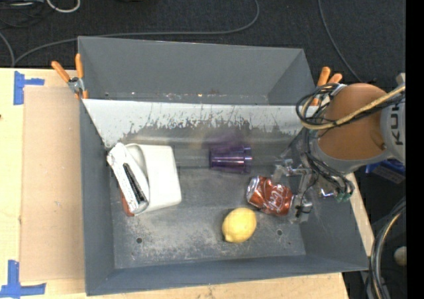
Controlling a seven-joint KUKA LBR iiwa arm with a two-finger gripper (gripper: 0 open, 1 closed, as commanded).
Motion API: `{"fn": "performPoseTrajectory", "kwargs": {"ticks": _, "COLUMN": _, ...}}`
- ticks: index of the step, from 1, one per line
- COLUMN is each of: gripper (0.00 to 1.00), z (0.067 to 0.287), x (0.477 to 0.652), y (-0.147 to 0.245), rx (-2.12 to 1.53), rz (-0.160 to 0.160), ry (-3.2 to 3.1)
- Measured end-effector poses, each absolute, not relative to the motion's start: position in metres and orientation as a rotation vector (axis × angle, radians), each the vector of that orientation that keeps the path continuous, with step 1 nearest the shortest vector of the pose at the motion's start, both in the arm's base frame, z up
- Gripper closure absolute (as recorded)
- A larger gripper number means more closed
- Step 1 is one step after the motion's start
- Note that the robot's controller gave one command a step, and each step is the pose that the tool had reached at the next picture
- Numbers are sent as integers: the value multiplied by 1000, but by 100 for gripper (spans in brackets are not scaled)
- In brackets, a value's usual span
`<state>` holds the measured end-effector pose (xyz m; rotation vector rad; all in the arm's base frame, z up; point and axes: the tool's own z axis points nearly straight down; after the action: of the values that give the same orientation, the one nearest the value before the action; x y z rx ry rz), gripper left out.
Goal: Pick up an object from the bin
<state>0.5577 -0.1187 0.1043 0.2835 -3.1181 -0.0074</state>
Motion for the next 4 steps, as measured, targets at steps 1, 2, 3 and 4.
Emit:
{"fn": "performPoseTrajectory", "kwargs": {"ticks": 1, "gripper": 0, "z": 70, "x": 553, "y": -107, "rx": 270, "rz": -13, "ry": -3117}}
{"fn": "performPoseTrajectory", "kwargs": {"ticks": 2, "gripper": 0, "z": 71, "x": 567, "y": -116, "rx": 568, "rz": -8, "ry": -3084}}
{"fn": "performPoseTrajectory", "kwargs": {"ticks": 3, "gripper": 0, "z": 128, "x": 555, "y": -112, "rx": 309, "rz": -13, "ry": -3116}}
{"fn": "performPoseTrajectory", "kwargs": {"ticks": 4, "gripper": 0, "z": 72, "x": 555, "y": -119, "rx": 483, "rz": -17, "ry": -3088}}
